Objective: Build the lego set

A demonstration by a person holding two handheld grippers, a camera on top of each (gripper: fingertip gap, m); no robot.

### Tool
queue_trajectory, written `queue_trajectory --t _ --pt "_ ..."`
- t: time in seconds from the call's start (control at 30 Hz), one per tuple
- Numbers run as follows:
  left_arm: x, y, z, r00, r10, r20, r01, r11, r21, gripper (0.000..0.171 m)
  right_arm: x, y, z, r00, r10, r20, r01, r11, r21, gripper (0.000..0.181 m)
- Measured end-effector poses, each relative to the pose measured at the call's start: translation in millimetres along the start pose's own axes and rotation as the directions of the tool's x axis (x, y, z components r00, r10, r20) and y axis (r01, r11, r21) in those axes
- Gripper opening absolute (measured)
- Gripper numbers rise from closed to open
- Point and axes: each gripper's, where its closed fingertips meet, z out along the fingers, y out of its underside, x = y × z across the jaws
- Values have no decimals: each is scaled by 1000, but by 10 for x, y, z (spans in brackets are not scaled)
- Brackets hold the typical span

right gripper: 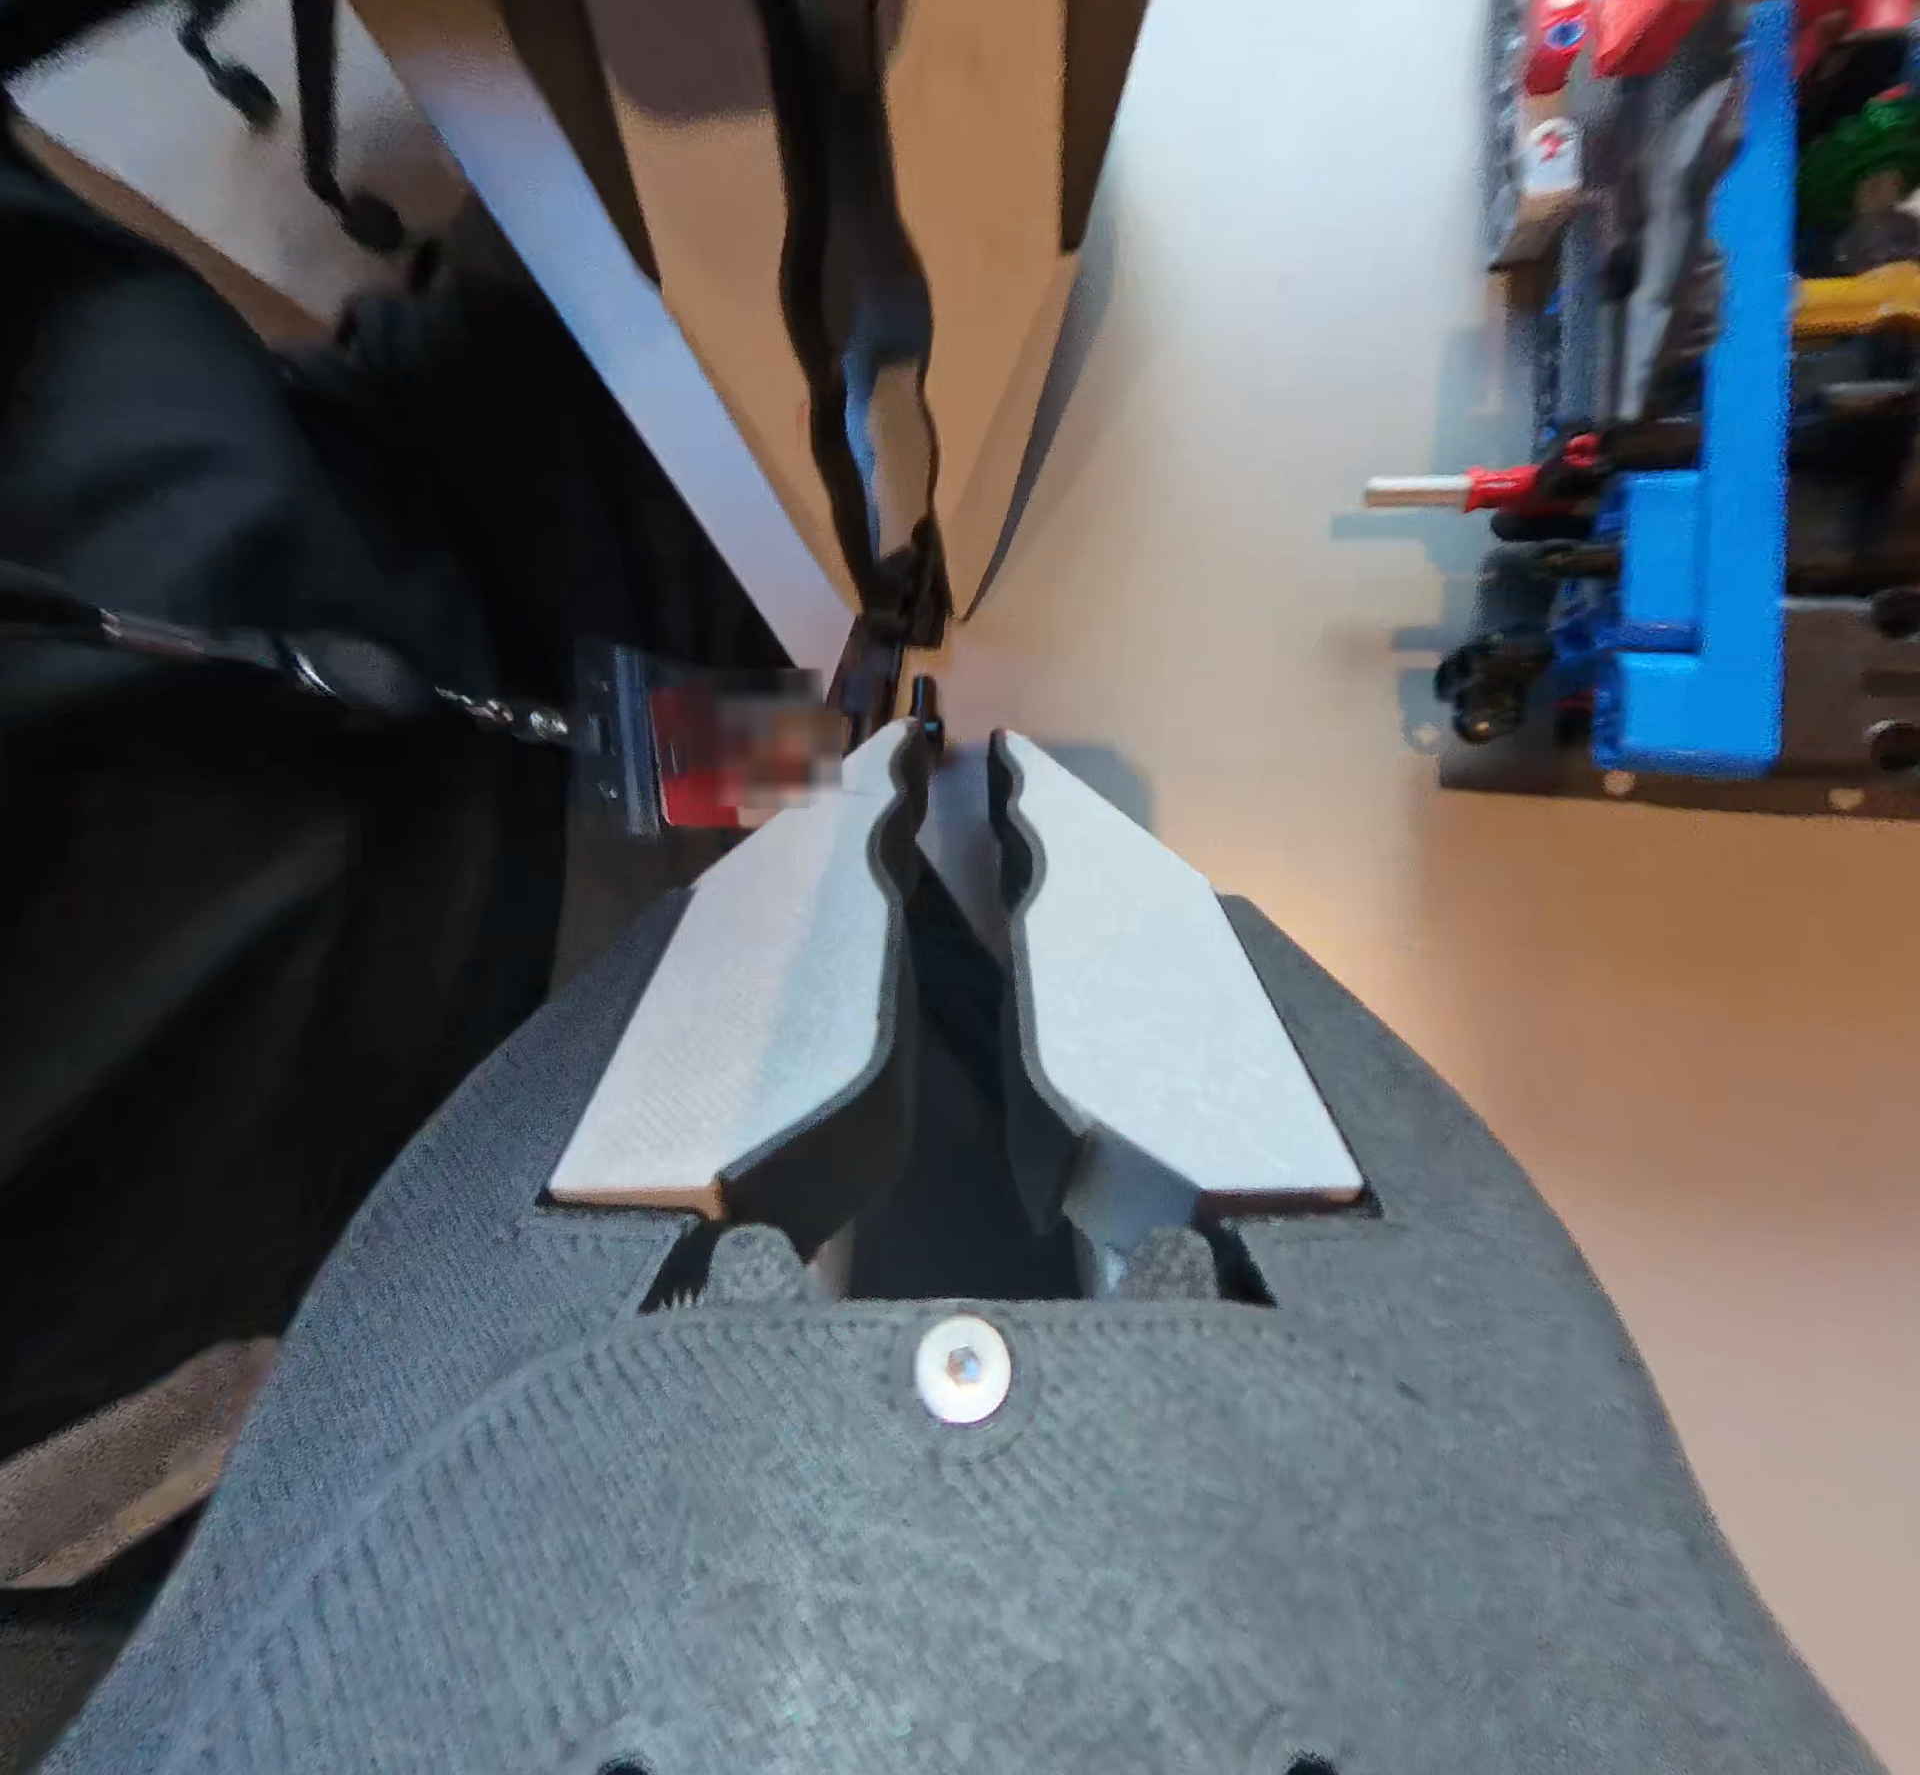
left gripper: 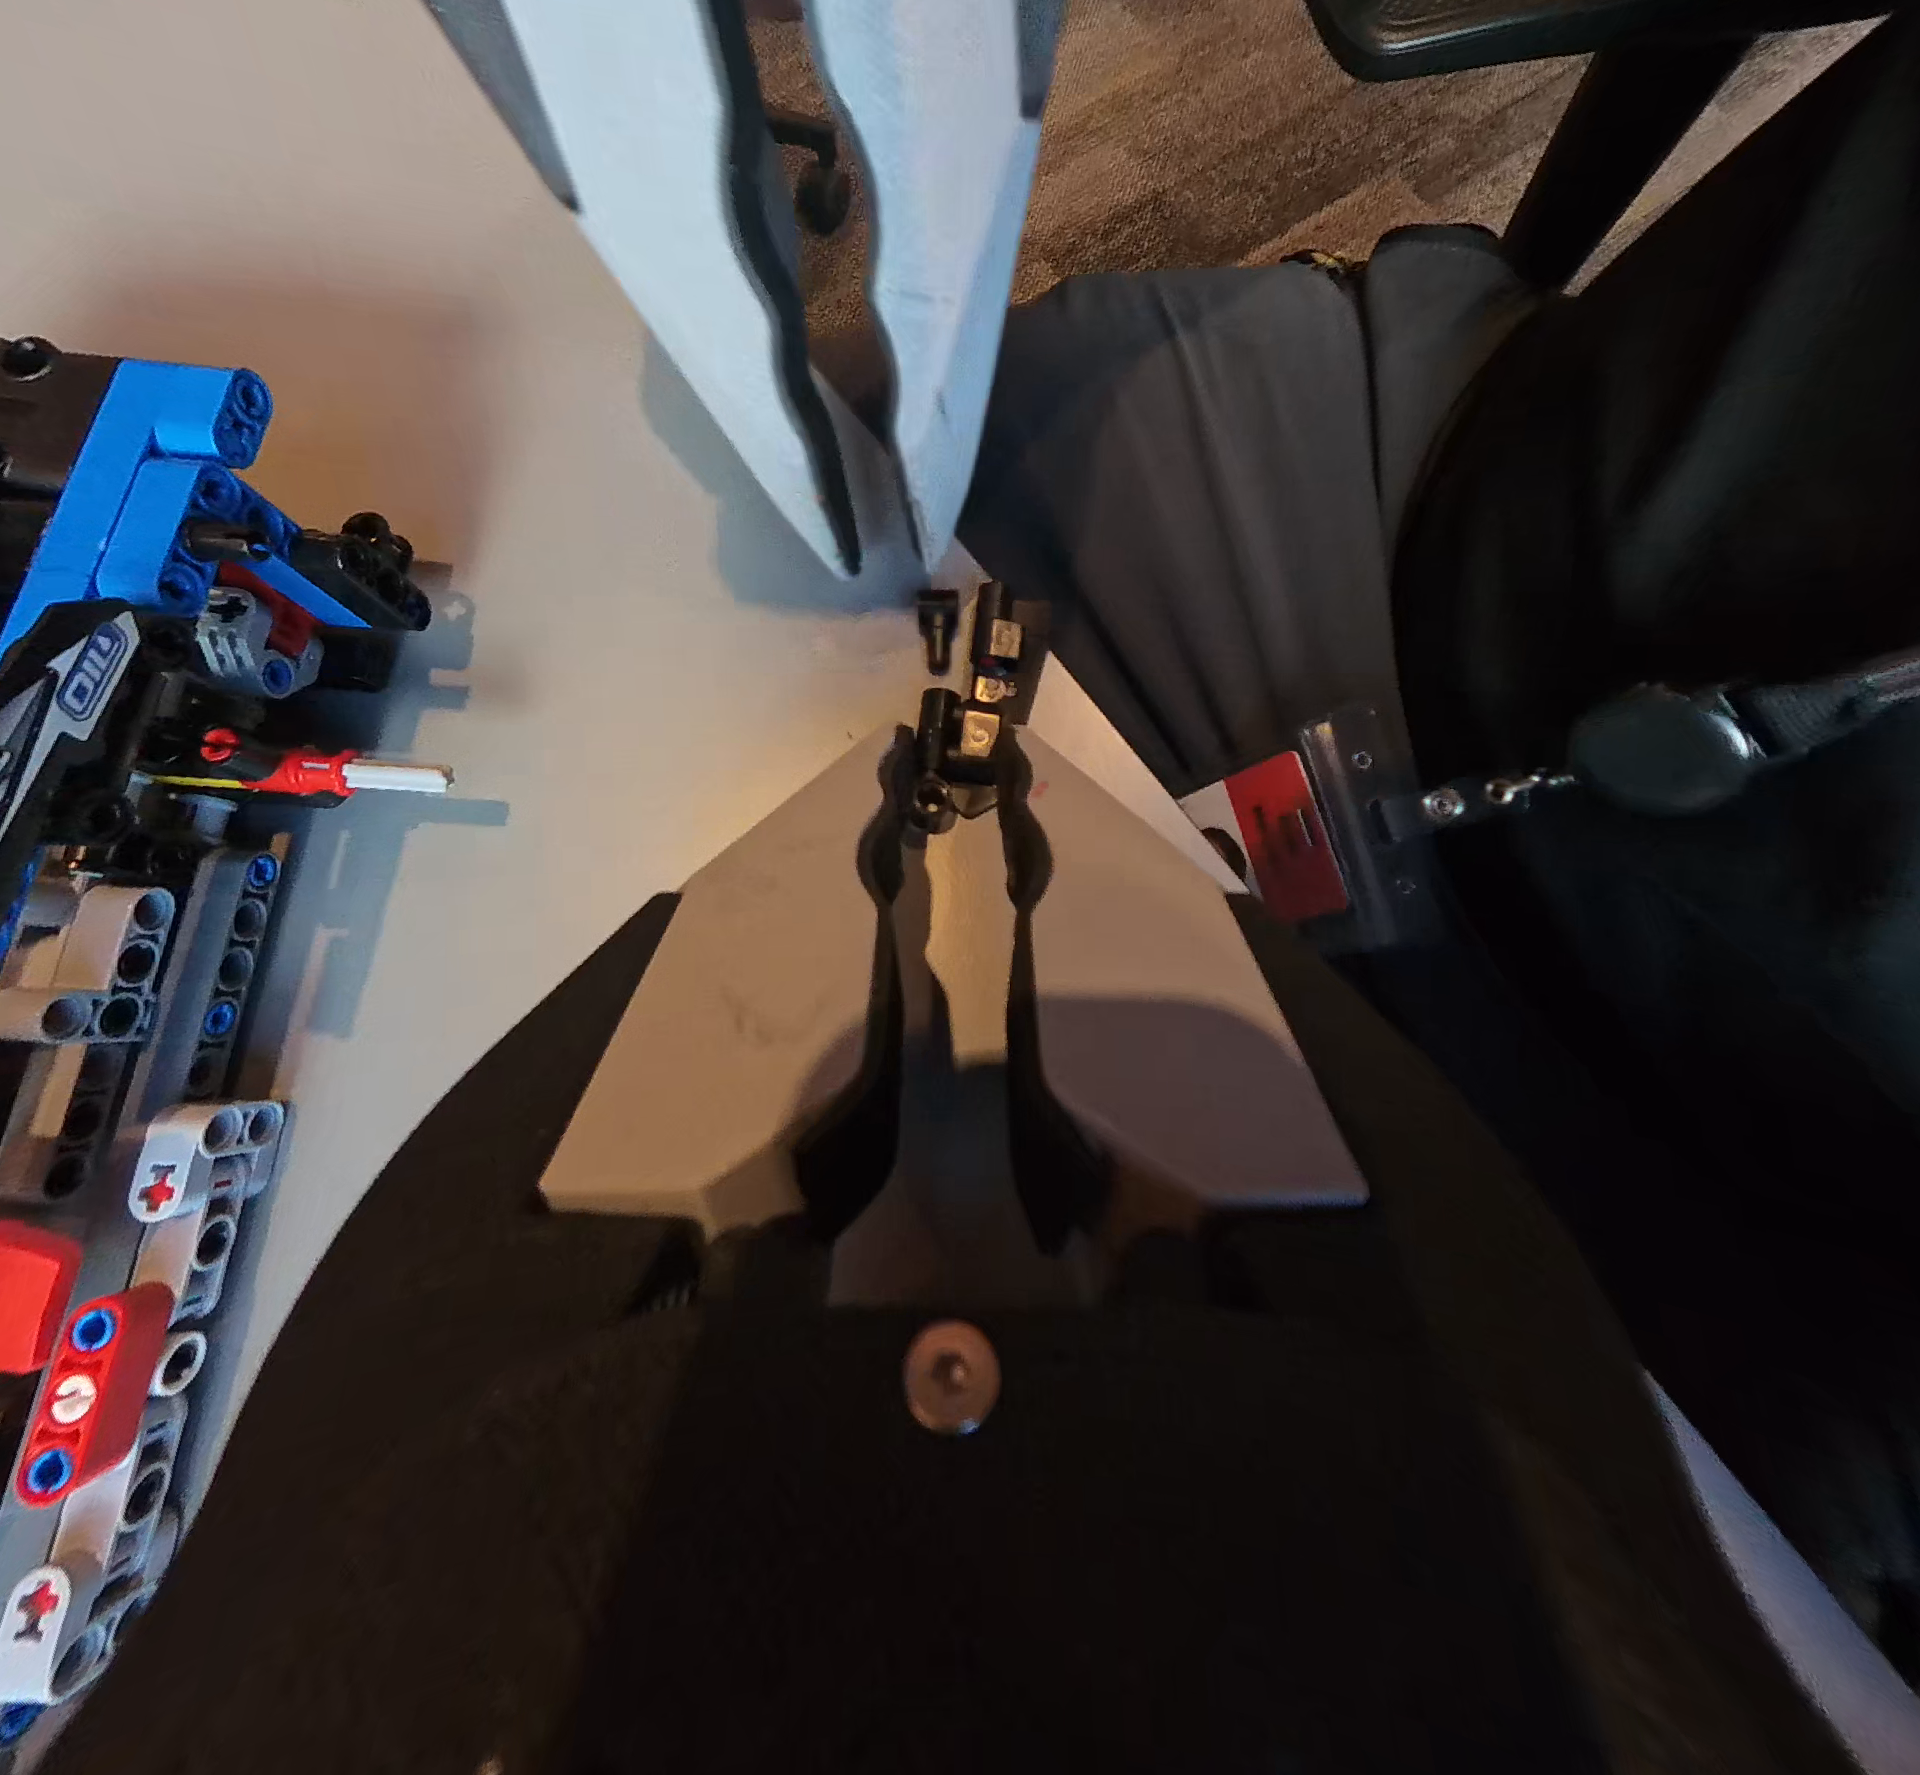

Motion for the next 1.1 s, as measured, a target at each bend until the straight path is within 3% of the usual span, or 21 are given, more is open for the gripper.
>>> queue_trajectory --t 0.07,0.27,1.1 --pt "3 0 0 1000 0 -3 0 1000 0 13 1 62 43 996 -71 -52 69 997 -35 7" --pt "4 0 1 1000 -2 -6 2 1000 0 13 -63 31 29 985 -168 -30 166 985 -46 11" --pt "8 1 3 1000 0 -9 0 1000 0 14 -91 -14 130 973 -231 12 231 973 -10 4"
